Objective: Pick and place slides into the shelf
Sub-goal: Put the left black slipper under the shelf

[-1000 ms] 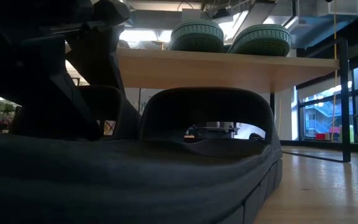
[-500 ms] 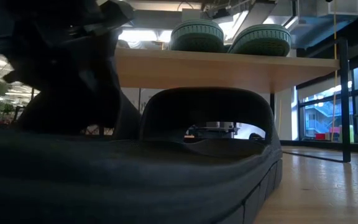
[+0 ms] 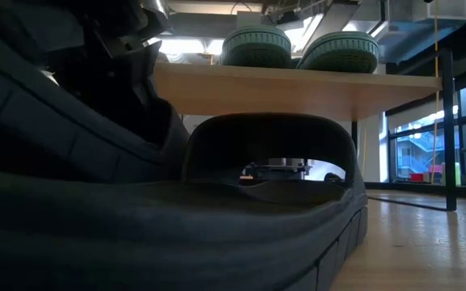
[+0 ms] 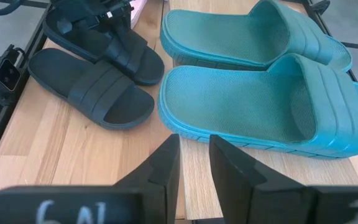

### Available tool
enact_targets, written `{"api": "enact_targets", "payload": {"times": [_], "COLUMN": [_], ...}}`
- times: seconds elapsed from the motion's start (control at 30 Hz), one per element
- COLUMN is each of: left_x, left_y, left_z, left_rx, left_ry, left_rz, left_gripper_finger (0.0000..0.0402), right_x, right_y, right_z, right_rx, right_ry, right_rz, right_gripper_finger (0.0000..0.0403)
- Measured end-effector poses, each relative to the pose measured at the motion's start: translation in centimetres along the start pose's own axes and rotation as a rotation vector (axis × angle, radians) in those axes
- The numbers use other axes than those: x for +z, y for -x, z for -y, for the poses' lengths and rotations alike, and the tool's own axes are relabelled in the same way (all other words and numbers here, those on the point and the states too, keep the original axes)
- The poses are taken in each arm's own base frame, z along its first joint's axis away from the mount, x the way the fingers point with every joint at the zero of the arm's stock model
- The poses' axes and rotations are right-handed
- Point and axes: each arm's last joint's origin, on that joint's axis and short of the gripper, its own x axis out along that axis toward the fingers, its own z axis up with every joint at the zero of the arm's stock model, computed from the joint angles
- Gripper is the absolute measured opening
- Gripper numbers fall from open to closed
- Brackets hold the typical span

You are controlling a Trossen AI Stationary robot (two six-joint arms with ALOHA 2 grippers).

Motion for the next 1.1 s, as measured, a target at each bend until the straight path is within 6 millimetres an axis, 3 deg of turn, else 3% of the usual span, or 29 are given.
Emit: {"api": "enact_targets", "payload": {"times": [0.73,1.1], "left_x": [-0.1,0.0], "left_y": [-1.9,-2.0], "left_z": [-2.6,-2.4], "left_rx": [0.104,0.060], "left_ry": [0.107,0.138], "left_rz": [-0.110,-0.122], "left_gripper_finger": [0.0003,0.0051], "right_x": [0.0,0.0], "right_y": [0.0,0.0], "right_z": [0.0,0.0], "right_rx": [0.000,0.000], "right_ry": [0.001,0.001], "right_rz": [0.000,0.000], "right_gripper_finger": [0.0089,0.0089]}}
